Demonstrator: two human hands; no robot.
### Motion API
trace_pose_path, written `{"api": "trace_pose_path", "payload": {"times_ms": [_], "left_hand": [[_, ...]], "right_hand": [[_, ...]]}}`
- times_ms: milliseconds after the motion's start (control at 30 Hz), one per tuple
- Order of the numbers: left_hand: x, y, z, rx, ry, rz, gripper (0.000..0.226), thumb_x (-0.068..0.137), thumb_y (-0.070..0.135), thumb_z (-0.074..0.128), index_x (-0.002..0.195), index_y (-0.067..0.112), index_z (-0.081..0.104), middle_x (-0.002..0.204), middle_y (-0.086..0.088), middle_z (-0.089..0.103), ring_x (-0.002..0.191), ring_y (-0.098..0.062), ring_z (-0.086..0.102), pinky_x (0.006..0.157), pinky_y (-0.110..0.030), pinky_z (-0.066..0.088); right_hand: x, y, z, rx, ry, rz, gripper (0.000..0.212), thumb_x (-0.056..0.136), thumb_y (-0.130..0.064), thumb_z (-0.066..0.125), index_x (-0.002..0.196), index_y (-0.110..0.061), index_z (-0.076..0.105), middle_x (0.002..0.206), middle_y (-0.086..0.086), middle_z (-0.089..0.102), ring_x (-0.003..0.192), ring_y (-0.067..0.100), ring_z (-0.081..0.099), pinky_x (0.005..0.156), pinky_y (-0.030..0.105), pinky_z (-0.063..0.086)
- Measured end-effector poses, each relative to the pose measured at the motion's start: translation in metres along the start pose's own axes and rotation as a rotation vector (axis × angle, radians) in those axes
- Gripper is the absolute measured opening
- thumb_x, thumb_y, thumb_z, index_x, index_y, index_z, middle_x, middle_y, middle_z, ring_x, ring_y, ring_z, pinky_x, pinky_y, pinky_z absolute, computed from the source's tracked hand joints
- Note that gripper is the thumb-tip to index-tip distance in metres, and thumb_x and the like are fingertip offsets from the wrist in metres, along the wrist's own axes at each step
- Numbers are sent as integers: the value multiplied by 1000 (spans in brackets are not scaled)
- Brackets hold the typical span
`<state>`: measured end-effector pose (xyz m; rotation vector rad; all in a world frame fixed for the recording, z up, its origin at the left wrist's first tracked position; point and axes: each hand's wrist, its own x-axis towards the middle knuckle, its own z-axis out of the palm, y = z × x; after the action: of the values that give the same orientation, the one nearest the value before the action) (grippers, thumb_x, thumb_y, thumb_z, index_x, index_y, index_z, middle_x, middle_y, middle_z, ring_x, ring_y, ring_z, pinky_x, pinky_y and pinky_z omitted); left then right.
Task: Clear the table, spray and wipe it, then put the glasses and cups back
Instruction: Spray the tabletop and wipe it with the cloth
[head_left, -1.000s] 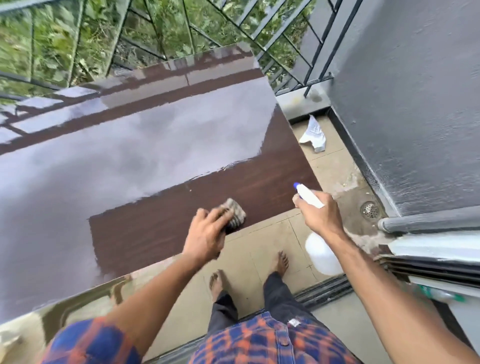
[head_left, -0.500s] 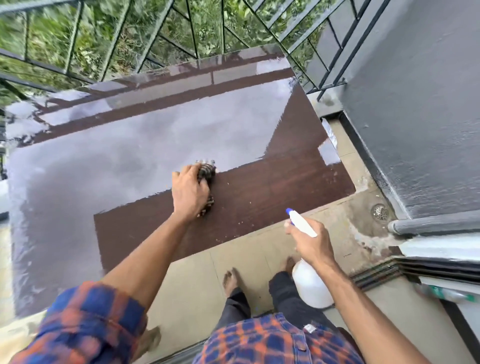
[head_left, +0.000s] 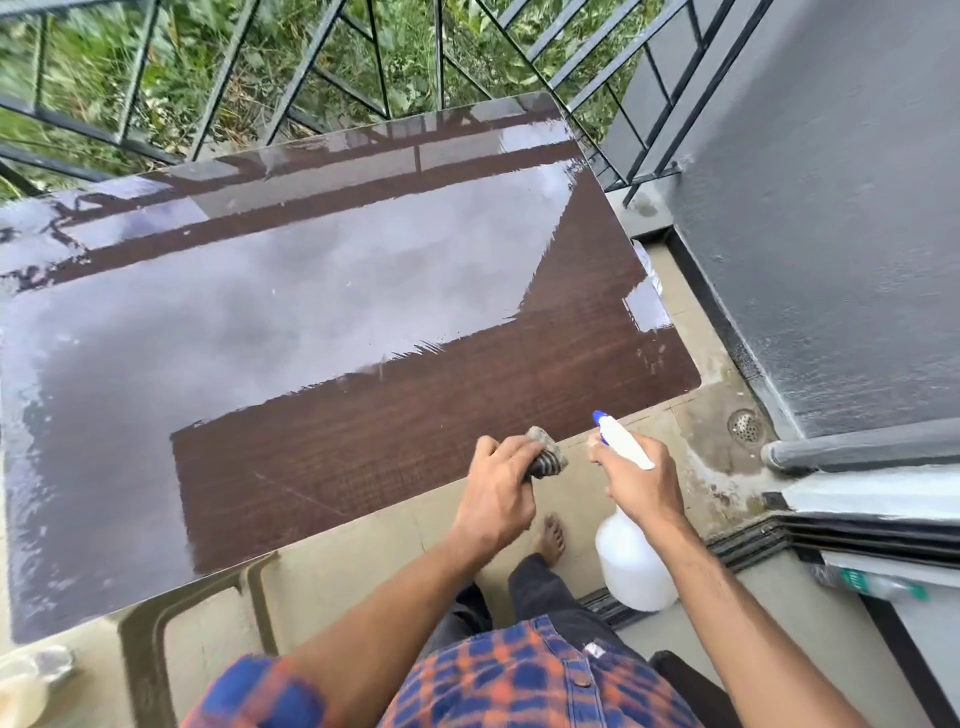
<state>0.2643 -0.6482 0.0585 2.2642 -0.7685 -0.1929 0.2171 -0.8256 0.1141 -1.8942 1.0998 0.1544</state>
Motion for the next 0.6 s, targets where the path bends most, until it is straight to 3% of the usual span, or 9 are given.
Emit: {"api": "trace_pose_path", "payload": {"times_ms": [133, 300, 400, 467, 533, 600], "left_hand": [[24, -33, -52, 47, 171, -131, 47, 61, -4, 59, 104, 13, 68, 104, -6, 71, 98, -22, 58, 82, -36, 36], [16, -102, -79, 198, 245, -339, 48, 73, 3, 53, 119, 4, 66, 122, -16, 65, 104, -32, 53, 94, -34, 32], [3, -89, -56, 203, 187, -250, 49, 72, 1, 55, 120, 6, 65, 128, -12, 60, 100, -33, 48, 94, -35, 36], [-5, -65, -34, 184, 65, -78, 51, 67, 0, 55, 117, 7, 66, 126, -11, 62, 96, -31, 48, 89, -37, 39], [-14, -41, -12, 133, -29, 62, 47, 70, -4, 58, 115, 6, 67, 123, -9, 63, 92, -30, 49, 85, -37, 41], [-21, -25, 0, 20, -52, 3, 45, 74, -4, 59, 117, 8, 67, 123, -5, 64, 91, -27, 50, 87, -33, 41]], "right_hand": [[0, -4, 4, 36, -13, 8, 19, 87, -28, 75, 78, -12, 75, 57, -8, 58, 55, 18, 55, 70, 57, 61], [-3, -15, 14, 57, -42, -17, 12, 83, -29, 74, 76, -19, 75, 63, -7, 61, 62, 18, 55, 73, 56, 61], [-4, -19, 16, 61, -46, -28, 15, 81, -33, 72, 79, -18, 74, 64, -5, 60, 64, 19, 54, 76, 56, 61], [-6, -18, 16, 54, -50, -31, 9, 82, -31, 73, 78, -23, 75, 64, -4, 62, 64, 20, 55, 75, 56, 61], [-8, -15, 17, 46, -54, -34, 16, 78, -36, 71, 79, -21, 75, 63, -4, 62, 64, 22, 56, 73, 57, 61], [-10, -14, 19, 42, -56, -25, 22, 73, -40, 68, 79, -21, 75, 62, -5, 62, 64, 22, 56, 73, 56, 60]]}}
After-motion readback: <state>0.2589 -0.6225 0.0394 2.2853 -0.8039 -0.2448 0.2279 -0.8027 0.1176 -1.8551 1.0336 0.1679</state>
